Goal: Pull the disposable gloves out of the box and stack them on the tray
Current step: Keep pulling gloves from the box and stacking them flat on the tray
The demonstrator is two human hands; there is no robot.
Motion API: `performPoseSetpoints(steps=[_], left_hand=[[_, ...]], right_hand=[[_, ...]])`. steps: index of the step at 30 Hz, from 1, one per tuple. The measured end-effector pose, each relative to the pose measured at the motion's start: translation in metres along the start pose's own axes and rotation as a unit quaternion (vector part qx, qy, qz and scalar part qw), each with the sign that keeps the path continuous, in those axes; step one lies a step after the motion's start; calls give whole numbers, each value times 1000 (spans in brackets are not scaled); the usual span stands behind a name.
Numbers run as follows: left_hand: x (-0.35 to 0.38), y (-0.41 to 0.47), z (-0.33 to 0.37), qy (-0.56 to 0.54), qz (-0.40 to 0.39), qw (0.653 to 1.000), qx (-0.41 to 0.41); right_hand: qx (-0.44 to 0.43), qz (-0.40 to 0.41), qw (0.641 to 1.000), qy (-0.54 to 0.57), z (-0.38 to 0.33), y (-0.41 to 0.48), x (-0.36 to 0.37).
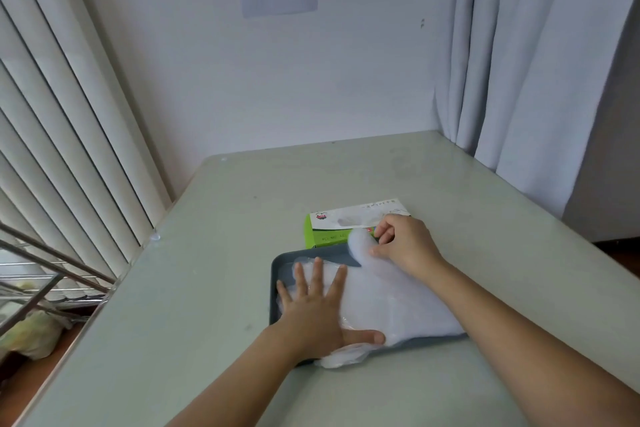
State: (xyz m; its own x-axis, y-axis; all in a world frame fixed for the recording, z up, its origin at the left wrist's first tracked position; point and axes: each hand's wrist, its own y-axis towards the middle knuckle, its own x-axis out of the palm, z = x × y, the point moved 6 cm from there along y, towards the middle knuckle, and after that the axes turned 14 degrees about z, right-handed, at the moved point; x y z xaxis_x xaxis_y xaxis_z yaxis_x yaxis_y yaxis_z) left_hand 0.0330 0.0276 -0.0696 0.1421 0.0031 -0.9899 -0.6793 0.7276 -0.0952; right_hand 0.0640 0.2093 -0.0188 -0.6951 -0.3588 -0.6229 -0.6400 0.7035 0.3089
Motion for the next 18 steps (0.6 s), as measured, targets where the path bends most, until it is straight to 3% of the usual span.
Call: performPoseSetpoints(steps=[4,11,14,18], left_hand=[[-2,-1,1,13,-3,1000,3],[-18,1,-3,-49,-31,998,-2],[-51,8,-11,-126,36,991,-41],[-83,36,-39,-183,114,973,-77]], right_hand=[[-37,-42,998,16,-6,3,6],[-125,20,992,22,-26,29,-10],[-160,-5,987,-21,-28,47,-6],[-131,-96,986,-45,-24,65,7]])
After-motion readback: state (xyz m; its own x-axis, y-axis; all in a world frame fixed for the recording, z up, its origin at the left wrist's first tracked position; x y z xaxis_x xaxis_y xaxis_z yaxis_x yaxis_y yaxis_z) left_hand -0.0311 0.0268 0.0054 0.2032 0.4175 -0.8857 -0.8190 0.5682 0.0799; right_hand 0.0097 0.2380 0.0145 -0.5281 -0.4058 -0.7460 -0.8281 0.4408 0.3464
